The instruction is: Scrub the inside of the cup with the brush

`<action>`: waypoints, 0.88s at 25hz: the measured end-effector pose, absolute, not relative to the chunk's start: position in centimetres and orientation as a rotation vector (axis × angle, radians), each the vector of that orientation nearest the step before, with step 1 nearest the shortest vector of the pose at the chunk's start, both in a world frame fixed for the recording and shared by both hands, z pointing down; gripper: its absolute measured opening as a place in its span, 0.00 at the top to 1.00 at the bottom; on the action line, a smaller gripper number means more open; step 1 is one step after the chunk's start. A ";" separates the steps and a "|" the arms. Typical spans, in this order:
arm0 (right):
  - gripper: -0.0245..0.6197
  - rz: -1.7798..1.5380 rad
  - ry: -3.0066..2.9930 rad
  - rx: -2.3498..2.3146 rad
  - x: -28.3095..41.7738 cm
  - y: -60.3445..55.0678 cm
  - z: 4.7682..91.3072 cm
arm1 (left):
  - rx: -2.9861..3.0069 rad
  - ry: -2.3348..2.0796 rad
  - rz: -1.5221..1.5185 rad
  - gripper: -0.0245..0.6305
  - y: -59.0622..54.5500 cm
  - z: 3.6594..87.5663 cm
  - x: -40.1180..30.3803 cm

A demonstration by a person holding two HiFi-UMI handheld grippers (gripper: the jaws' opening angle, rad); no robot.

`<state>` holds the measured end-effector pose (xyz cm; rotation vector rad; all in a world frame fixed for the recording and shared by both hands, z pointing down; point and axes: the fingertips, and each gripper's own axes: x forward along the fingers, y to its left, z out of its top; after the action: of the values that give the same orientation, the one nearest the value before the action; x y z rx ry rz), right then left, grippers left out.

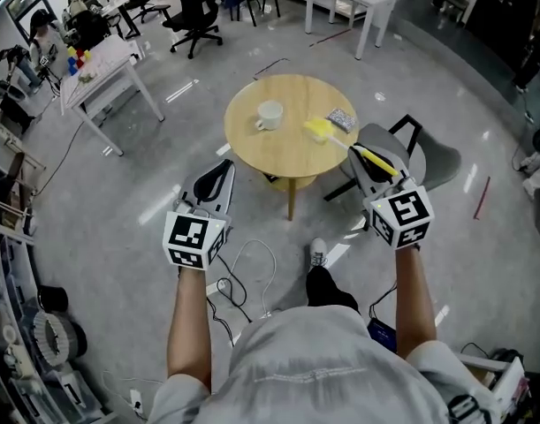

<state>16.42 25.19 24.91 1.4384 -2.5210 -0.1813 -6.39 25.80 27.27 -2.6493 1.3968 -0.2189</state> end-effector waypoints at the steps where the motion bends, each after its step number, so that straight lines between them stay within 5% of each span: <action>1: 0.87 -0.184 -2.524 1.433 17.0 23.9 25.1 | -2.655 1.394 -0.213 0.92 24.6 27.3 -5.7; 22: 0.87 -0.131 -2.662 1.088 24.0 -2.2 28.2 | -2.640 1.704 -0.404 0.94 0.3 31.0 3.5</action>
<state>23.98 -2.25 28.24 1.0882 -2.6620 -0.1310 3.52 0.26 31.03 -2.6399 1.7036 -0.4042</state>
